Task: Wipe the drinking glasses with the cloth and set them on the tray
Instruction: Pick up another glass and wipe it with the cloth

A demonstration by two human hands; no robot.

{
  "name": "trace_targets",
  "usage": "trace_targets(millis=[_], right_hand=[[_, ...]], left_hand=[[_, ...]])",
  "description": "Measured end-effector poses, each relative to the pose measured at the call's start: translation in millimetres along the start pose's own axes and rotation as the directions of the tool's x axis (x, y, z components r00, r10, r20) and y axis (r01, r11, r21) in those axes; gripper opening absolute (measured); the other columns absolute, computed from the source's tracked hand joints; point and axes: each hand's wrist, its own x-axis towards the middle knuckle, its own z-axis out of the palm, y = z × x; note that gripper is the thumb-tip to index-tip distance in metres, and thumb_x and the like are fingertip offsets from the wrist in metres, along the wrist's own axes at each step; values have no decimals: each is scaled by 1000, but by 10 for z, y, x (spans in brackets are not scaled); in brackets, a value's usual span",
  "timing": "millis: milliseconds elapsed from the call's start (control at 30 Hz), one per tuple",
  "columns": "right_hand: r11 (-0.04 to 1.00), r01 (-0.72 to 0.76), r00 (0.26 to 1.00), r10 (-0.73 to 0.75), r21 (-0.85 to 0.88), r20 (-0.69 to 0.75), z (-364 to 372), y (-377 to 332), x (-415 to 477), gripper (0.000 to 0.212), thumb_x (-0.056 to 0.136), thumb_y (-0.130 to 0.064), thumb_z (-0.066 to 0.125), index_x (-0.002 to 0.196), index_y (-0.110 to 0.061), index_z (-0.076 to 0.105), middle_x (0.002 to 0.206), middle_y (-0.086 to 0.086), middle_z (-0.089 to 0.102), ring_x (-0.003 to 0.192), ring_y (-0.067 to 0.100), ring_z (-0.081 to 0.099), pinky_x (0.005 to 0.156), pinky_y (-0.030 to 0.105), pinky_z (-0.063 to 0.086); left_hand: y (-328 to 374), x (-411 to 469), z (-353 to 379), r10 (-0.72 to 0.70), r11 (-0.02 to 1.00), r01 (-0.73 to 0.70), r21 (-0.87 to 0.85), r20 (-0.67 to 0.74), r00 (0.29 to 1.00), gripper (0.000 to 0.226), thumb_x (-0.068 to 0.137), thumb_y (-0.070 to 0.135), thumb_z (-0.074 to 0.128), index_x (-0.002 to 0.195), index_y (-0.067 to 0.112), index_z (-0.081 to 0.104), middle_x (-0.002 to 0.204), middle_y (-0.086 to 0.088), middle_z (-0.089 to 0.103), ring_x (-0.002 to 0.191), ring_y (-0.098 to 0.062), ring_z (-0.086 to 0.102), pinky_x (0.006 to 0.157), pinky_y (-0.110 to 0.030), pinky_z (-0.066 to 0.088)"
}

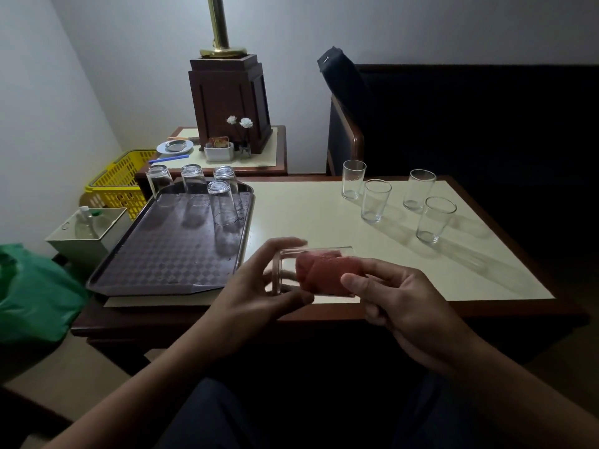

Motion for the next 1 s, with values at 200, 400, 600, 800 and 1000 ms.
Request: trace_targets(millis=[200, 400, 600, 800, 1000], right_hand=[[1000, 17, 999, -17, 9, -40, 38, -1, 21, 26, 79, -12, 82, 105, -11, 83, 68, 4, 60, 46, 11, 32, 43, 23, 24], [995, -64, 997, 67, 75, -36, -42, -4, 31, 21, 76, -17, 80, 95, -9, 84, 61, 1, 57, 49, 8, 40, 46, 16, 36], [999, 4, 1000, -5, -42, -21, -11, 68, 40, 23, 71, -15, 84, 93, -11, 83, 63, -1, 62, 47, 6, 41, 46, 15, 35], [1000, -22, 986, 21, 1, -168, -326, -134, 141, 29, 75, -21, 78, 103, -15, 82, 82, 2, 72, 69, 13, 57, 63, 24, 51], [990, 111, 981, -95, 87, -169, -424, -189, 175, 26, 90, -26, 67, 112, -19, 78, 114, 7, 79, 116, 26, 72, 86, 42, 65]], left_hand=[[-10, 15, 7, -164, 936, 154, -317, -5, 987, 46, 88, 14, 78, 130, 8, 58, 115, -21, 67, 80, -34, 70, 73, -33, 62], [-25, 3, 21, -12, 999, 12, 43, 7, 1000, 61, 83, 8, 83, 136, 26, 56, 118, -15, 68, 92, -29, 74, 83, -36, 63], [-29, 37, 25, -241, 896, 216, -387, -17, 970, 44, 86, 13, 74, 127, 8, 60, 107, -17, 69, 74, -28, 67, 67, -27, 61], [-35, 55, -193, -225, 942, 188, -278, -106, 969, 51, 79, 10, 85, 125, 17, 66, 131, -30, 59, 92, -34, 69, 84, -37, 63], [-63, 58, -75, -301, 865, 279, -416, 14, 954, 53, 77, 14, 78, 127, 6, 62, 115, -27, 65, 72, -31, 64, 64, -29, 59]])
